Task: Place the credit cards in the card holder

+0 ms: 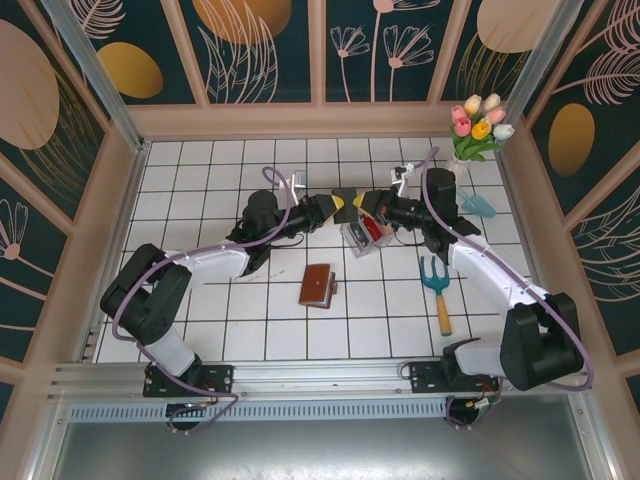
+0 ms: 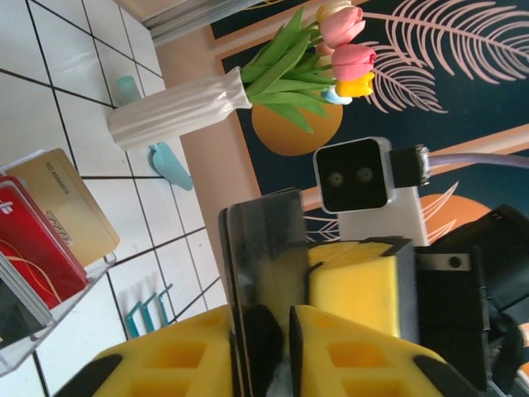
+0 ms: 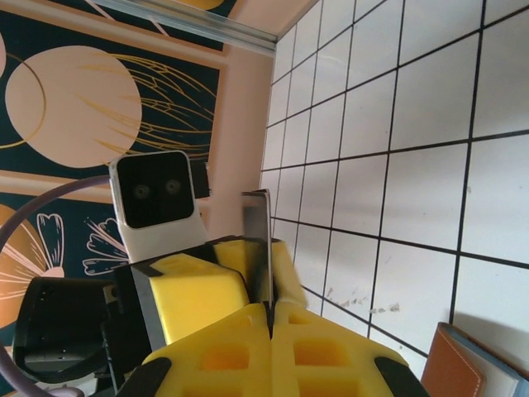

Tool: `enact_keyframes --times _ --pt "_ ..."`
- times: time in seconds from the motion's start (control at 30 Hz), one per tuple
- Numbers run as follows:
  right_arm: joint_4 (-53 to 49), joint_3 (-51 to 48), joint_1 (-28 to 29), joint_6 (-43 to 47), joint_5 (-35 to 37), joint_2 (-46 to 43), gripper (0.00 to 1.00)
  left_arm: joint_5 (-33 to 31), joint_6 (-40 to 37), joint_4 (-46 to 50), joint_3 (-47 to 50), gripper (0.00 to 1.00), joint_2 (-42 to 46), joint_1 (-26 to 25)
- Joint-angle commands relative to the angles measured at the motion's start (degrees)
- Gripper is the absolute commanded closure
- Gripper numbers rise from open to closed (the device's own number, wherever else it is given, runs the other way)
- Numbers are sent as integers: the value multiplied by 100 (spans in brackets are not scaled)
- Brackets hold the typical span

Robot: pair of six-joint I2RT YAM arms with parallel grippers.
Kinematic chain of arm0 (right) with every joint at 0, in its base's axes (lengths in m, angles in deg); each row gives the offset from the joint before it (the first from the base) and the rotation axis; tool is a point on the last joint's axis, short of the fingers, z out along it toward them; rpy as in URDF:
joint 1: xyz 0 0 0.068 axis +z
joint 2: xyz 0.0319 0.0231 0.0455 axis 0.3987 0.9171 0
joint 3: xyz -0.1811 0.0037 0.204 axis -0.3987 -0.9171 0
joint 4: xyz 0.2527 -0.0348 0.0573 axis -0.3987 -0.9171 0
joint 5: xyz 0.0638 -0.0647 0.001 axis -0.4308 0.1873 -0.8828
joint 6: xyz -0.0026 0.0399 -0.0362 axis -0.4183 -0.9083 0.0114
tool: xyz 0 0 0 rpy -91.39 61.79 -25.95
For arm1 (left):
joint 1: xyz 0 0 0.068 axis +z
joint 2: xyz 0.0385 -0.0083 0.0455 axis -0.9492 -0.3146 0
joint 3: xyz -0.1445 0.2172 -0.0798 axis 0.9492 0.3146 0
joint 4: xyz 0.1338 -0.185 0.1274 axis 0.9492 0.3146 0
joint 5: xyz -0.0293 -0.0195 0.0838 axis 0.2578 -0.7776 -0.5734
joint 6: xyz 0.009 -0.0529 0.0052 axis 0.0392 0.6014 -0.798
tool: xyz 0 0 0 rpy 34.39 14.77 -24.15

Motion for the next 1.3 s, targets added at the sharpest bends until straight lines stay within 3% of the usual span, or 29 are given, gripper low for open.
enact_keyframes --times 0.0,0.23,0.53,0.67,0.77,0.87,0.97,1.1,1.27 --pt "118 -74 -82 -23 -192 62 96 101 158 -390 36 81 57 69" --pt "-75 -60 -179 154 -159 117 93 446 474 -701 89 78 84 133" --pt "-23 21 -182 273 -433 210 83 723 1080 -1643 109 93 -229 127" --pt "172 25 -170 217 -667 263 69 766 1141 -1722 84 94 -234 133" --pt "252 21 -167 213 -746 316 66 808 1165 -1739 74 94 -230 130" --pt "83 54 -168 348 -504 298 72 878 1211 -1808 72 92 -230 129" --pt "38 74 -176 430 -502 324 86 953 1341 -2011 79 86 -402 127" --pt "-43 70 -174 475 -488 344 87 1086 1611 -2431 40 80 -541 134" --pt "-415 158 -186 699 -277 348 87 1091 1731 -2656 32 81 -591 127"
